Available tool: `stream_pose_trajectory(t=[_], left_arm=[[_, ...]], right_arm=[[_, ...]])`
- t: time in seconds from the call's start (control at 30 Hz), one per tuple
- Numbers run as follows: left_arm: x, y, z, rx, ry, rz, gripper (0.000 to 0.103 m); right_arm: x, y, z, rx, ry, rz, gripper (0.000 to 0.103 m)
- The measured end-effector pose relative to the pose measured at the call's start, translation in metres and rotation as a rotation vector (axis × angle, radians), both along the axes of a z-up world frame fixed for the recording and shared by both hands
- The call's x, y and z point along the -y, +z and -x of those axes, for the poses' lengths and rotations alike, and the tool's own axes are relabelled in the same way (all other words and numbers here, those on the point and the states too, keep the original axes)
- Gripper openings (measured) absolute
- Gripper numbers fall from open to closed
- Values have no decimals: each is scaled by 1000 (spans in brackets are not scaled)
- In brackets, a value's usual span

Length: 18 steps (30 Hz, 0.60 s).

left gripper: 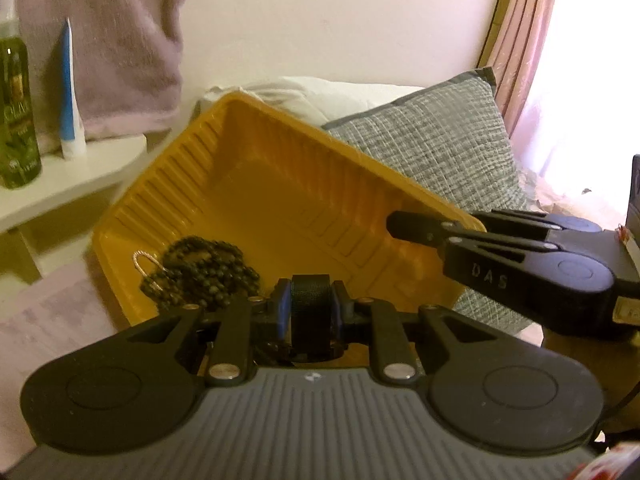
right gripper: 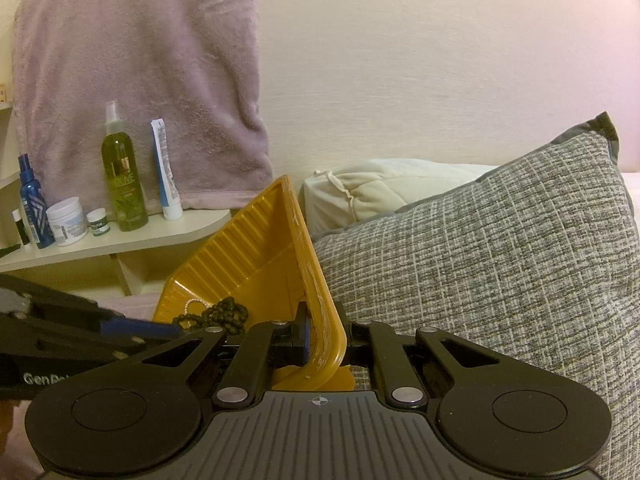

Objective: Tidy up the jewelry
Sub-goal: 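Open the left tool to drop the watch into the tray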

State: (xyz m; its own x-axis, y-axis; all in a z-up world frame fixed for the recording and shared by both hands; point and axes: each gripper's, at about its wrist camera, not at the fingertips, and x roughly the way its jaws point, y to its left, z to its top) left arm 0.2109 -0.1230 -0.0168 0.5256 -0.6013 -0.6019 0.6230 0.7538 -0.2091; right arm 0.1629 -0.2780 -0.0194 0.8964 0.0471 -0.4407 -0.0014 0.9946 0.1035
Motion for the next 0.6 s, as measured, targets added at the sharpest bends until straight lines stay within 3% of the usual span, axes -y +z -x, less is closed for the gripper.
stream_pose_trajectory(t=[0.2, 0.37, 0.6], left_arm=[[-5, 1, 1, 2, 10, 29, 26], [-34, 8, -1, 23, 108, 32, 26], [-88, 9, 9, 50, 270, 10, 26]], right_arm=[[1, -1, 1, -4, -4, -3, 9], [6, -5, 4, -8, -12, -14, 9], [30, -18, 2, -27, -28, -110, 9]])
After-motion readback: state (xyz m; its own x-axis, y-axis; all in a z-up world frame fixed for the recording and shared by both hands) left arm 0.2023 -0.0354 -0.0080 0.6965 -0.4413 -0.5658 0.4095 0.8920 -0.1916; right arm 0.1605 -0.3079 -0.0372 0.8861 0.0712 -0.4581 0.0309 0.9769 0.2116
